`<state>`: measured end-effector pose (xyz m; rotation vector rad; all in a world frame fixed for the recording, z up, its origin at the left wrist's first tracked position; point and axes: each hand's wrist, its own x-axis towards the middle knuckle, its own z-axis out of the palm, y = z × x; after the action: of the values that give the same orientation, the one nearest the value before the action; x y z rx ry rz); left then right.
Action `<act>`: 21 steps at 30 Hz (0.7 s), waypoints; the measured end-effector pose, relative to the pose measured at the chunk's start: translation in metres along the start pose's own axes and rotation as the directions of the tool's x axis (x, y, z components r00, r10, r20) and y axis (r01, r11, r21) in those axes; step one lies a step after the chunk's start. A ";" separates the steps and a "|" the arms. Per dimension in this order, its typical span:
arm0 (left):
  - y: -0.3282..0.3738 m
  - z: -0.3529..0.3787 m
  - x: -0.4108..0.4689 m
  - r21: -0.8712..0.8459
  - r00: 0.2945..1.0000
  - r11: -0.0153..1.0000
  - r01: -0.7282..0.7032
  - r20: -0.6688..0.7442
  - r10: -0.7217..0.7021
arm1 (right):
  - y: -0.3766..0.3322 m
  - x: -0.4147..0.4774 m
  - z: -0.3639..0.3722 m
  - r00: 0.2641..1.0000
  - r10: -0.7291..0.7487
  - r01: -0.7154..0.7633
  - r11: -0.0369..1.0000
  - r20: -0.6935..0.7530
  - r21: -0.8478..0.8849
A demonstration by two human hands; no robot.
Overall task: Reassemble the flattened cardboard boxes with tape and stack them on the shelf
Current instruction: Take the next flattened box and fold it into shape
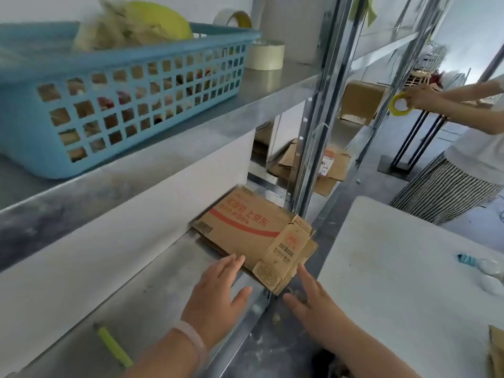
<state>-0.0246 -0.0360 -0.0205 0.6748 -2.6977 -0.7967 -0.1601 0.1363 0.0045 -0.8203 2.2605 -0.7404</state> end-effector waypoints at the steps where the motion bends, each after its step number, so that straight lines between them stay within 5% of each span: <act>1: 0.001 0.004 0.009 0.003 1.000 1.000 0.002 0.021 -0.002 | 0.002 0.011 -0.006 1.000 -0.006 0.006 0.998 0.004 0.057; 5: 0.005 0.027 0.047 0.058 0.996 0.997 0.053 0.067 -0.056 | 0.023 0.062 -0.024 0.996 0.086 -0.084 0.910 0.013 0.405; 12: -0.003 0.055 0.072 0.146 0.949 0.959 0.243 0.171 -0.267 | 0.044 0.115 -0.042 0.933 0.270 -0.335 0.414 0.238 0.846; 15: -0.001 0.057 0.071 0.083 0.949 0.954 0.288 0.108 -0.296 | 0.039 0.124 -0.044 0.937 0.225 -0.338 0.384 0.267 0.859; 21: 0.011 0.050 0.072 -0.028 0.936 0.939 0.344 0.089 -0.340 | 0.014 0.135 -0.047 0.975 0.132 -0.221 0.512 0.178 0.830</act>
<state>-0.1086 -0.0410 -0.0477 1.1465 -2.6615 -0.9792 -0.2820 0.0639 -0.0220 -0.1137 1.5194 -1.4869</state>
